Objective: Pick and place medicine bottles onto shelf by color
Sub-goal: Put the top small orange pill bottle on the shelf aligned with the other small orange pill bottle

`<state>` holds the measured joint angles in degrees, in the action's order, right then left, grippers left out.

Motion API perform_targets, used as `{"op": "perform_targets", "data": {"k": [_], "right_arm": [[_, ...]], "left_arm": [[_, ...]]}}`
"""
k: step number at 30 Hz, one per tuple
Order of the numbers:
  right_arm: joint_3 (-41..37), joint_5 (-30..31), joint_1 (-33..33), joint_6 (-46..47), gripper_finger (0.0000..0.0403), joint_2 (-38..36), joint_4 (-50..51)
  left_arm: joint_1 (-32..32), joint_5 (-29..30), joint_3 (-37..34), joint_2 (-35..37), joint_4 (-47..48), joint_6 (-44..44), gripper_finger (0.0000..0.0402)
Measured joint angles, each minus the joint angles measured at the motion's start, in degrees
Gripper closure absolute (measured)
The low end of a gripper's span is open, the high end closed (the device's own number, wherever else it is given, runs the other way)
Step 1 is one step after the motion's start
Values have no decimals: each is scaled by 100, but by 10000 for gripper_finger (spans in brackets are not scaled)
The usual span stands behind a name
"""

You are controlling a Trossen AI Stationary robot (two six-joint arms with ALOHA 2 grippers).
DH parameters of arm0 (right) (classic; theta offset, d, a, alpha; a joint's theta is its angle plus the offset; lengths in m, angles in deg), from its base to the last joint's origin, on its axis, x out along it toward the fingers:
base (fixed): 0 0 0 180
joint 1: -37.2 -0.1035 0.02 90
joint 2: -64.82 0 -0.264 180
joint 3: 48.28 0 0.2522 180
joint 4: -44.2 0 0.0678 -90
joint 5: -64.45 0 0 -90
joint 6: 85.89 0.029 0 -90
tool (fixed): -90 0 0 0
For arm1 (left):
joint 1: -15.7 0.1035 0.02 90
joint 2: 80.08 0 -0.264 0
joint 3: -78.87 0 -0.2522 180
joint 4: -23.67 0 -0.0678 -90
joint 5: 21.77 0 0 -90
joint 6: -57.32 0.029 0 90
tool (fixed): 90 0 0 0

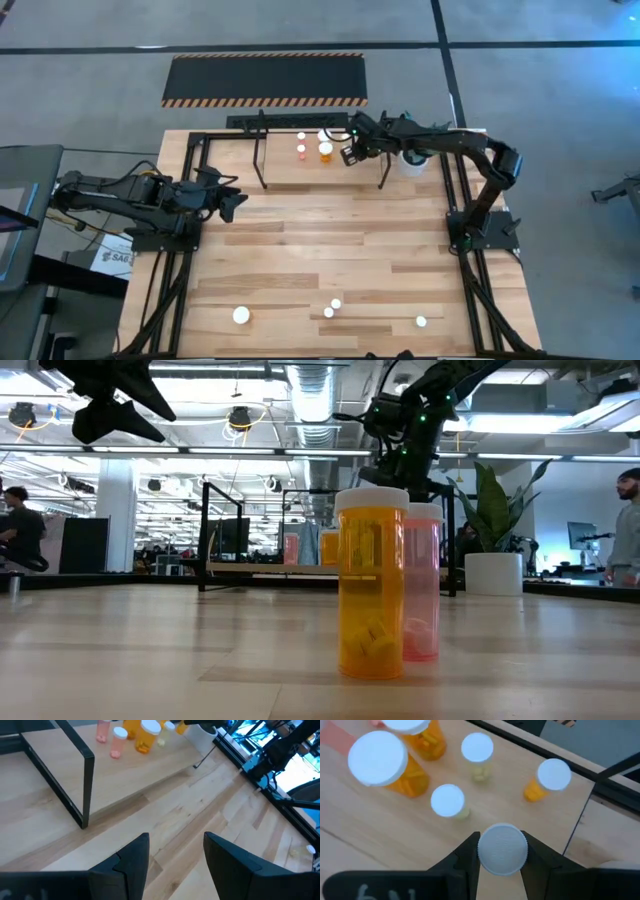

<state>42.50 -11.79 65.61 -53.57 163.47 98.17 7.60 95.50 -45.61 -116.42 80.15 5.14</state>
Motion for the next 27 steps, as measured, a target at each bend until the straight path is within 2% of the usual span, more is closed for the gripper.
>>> {"op": "perform_targets", "data": {"k": [7, 18, 23, 27], "right_arm": [[0, 316, -145, -285, 273, 0, -19], [0, 241, -443, -2351, 274, 0, -47], [0, -139, -440, -3513, 273, 0, -17], [0, -829, -440, -4040, 274, 0, -17]], "left_arm": [[0, 0, 0, 0, 28, 74, 228], [0, -153, 0, 0, 35, 306, 228], [0, -265, 0, 0, 37, 302, 228], [0, -292, 0, 0, 36, 177, 228]]}}
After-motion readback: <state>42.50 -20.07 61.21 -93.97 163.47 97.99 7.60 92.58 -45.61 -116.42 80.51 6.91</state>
